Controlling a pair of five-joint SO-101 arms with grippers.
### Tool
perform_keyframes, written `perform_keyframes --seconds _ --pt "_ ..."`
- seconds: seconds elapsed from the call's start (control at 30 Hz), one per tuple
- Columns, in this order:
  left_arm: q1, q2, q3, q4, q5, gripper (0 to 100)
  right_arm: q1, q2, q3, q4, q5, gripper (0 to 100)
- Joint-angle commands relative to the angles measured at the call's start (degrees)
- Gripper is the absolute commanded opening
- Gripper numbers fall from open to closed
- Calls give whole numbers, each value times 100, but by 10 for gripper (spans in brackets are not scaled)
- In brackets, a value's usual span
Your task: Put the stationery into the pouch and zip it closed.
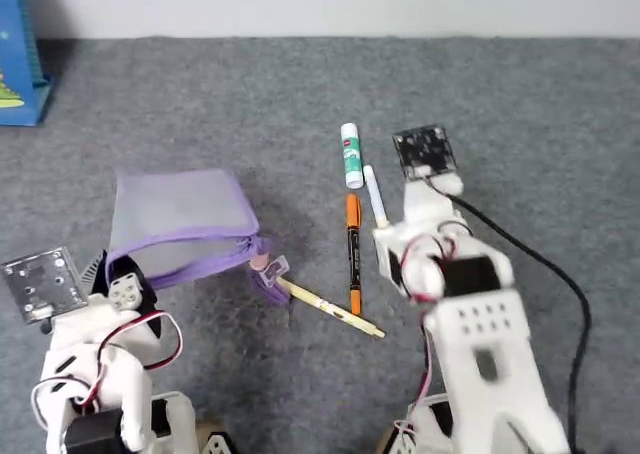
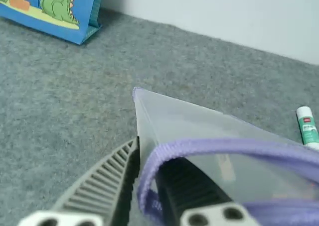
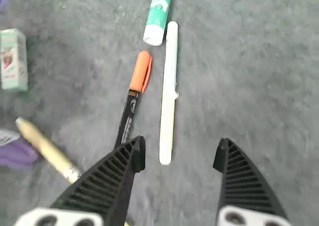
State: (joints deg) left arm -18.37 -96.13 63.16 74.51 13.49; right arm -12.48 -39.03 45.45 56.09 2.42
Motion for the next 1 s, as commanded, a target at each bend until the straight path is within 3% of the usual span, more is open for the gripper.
perform_keyframes --seconds 0.0,0.67,0.87,0.97 --pt "-44 -18 -84 79 -62 10 -4 910 -202 -778 132 230" --pt "-53 -53 -119 598 -53 10 -13 6273 -4360 -998 237 226" --pt "-53 -53 -101 598 -62 10 -4 6923 -4774 -989 721 0" --pt "-53 -53 -92 642 -35 10 40 6642 -4774 -462 738 15"
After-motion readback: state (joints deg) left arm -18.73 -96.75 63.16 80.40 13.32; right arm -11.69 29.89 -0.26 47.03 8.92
